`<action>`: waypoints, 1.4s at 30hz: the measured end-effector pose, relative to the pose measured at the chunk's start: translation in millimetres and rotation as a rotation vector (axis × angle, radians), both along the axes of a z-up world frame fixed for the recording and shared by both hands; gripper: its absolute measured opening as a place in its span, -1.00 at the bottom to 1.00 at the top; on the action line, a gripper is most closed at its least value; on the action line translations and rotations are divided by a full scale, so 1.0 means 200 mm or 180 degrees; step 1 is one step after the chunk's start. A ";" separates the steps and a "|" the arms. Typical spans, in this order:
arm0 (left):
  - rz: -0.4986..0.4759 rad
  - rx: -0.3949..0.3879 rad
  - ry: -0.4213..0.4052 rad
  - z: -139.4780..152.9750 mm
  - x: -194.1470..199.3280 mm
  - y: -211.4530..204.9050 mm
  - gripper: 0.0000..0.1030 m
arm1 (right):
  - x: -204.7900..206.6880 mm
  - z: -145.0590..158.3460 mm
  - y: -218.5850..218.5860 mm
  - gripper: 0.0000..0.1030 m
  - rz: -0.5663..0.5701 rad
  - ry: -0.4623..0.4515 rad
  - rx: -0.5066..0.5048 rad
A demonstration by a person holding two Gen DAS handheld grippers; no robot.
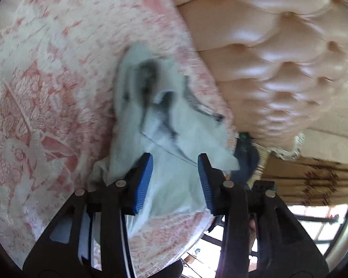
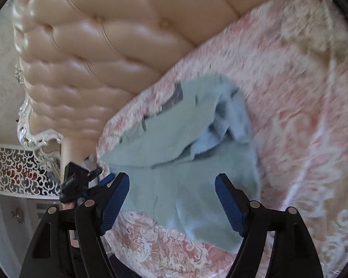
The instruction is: Fold clothes
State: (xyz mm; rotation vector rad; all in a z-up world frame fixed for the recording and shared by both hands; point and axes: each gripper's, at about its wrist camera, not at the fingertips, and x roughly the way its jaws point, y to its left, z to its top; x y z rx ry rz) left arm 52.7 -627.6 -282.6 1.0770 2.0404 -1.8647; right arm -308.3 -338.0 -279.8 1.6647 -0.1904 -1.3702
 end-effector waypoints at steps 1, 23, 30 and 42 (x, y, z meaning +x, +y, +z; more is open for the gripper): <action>0.0000 -0.0030 -0.0007 0.00 -0.01 0.00 -0.02 | 0.00 -0.02 -0.01 0.50 -0.0007 -0.0005 0.0008; 0.0230 -0.0458 0.0177 0.11 -0.21 -0.25 0.22 | -0.25 -0.07 -0.08 0.51 -0.0654 -0.0052 -0.0338; 0.0063 -0.0659 0.0216 0.07 0.01 -0.24 0.22 | -0.19 0.00 -0.03 0.51 -0.0517 0.0263 -0.0276; -0.0321 -0.0690 0.0073 0.01 -0.04 -0.09 0.22 | -0.20 -0.02 0.20 0.52 -0.0543 0.0323 -0.0127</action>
